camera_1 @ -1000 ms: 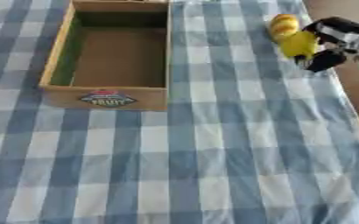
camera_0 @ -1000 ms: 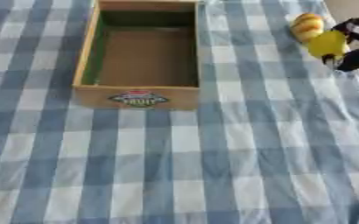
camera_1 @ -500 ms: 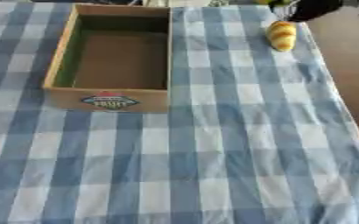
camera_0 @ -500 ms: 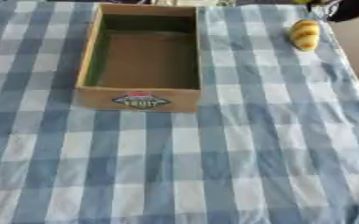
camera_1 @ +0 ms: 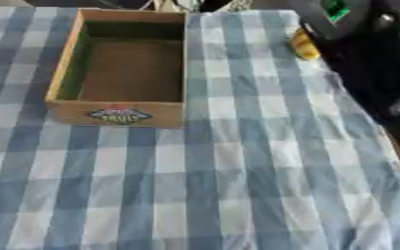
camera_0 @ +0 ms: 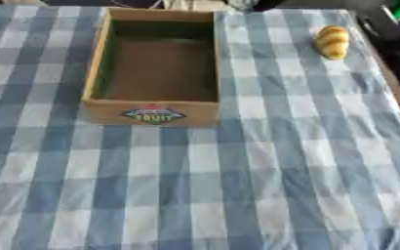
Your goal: Pick up objects on the table and place them in the box.
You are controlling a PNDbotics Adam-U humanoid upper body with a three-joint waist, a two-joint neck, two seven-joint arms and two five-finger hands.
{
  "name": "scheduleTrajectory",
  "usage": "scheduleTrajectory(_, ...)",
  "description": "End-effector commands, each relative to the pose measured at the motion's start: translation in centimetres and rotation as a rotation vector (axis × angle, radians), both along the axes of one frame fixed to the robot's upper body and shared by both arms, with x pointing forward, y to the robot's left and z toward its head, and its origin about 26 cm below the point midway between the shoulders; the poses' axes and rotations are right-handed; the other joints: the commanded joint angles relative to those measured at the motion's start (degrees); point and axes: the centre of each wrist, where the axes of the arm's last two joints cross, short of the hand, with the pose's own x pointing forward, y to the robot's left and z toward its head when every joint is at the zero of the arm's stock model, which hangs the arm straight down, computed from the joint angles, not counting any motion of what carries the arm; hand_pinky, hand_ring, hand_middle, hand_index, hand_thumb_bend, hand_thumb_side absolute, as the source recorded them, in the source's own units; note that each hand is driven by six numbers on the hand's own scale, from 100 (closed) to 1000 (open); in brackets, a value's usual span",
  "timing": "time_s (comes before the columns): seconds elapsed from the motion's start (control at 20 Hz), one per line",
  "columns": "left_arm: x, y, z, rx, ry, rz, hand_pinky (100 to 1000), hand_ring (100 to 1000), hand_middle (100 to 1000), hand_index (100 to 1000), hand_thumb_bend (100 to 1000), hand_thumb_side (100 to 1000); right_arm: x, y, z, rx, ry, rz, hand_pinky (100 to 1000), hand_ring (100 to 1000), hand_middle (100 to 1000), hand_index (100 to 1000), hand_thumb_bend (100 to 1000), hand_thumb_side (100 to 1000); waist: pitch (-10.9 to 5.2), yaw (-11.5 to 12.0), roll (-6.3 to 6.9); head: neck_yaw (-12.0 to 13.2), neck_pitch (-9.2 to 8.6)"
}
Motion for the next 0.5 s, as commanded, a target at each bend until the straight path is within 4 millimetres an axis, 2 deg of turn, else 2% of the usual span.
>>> scheduleTrajectory(0.05, -0.1, -0.3, 1.7, 0.049, -0.071, -0.040, 745, 736, 674, 724, 118, 423, 1.6, 1.8, -0.6, -0.027, 0.016, 0.030, 774, 762, 515, 674, 100, 100, -0.81, 0.82, 0.13, -1.59, -0.84)
scheduleTrajectory(0.25, 0.1, -0.8, 2.6, 0.066, -0.113, -0.083, 746, 736, 674, 725, 127, 410, 3.6, 3.5, -2.5, -0.061, 0.032, 0.037, 780, 774, 532, 690, 100, 100, -0.34, 2.26, 0.17, -2.59, -1.13)
scheduleTrajectory(0.5, 0.1, -1.1, 2.8, 0.068, -0.119, -0.106, 746, 736, 674, 724, 123, 415, 5.4, 4.0, -5.3, -0.113, 0.049, 0.022, 788, 790, 560, 713, 100, 100, -0.09, 2.68, 0.26, -2.61, -1.33)
